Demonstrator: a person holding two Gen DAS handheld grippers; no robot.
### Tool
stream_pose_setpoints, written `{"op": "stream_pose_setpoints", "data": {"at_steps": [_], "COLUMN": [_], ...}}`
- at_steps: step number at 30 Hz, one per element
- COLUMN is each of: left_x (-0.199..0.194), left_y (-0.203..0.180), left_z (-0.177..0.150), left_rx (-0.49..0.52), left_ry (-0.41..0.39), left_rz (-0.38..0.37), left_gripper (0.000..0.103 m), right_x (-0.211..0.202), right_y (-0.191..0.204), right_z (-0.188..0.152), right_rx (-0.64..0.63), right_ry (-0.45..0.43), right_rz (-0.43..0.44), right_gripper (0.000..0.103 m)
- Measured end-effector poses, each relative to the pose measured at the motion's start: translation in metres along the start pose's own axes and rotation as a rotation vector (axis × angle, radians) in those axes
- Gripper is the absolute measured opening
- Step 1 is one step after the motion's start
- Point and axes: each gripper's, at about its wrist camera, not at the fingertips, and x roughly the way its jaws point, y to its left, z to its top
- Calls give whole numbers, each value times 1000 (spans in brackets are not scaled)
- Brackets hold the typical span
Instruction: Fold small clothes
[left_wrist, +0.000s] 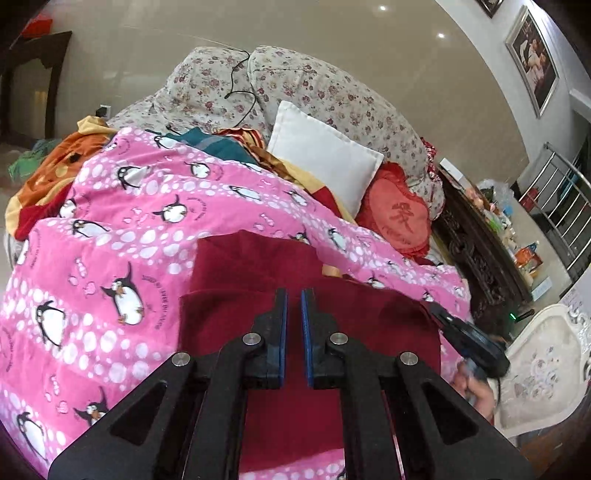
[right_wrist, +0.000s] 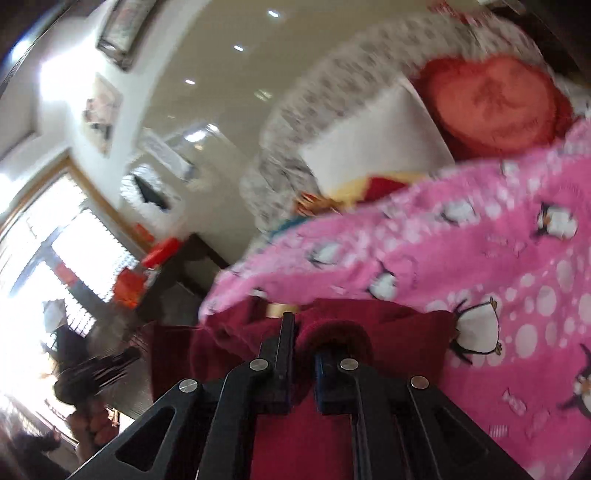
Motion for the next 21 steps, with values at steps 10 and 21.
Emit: {"op": "stream_pose_setpoints", "data": {"at_steps": [10, 21], "left_x": [30, 83], "left_y": [-6, -5], "left_z": [-19, 0], "left_rx": [92, 131], "left_ry": [43, 67], "left_rz": [133, 169], "left_gripper": [25, 39], "right_x": [-48, 0], "right_y": [9, 18], "right_z": [-6, 4], "right_rx": [-18, -216], "right_ry": [-74, 25], "right_rz": [-28, -122], "right_gripper": [50, 67]}}
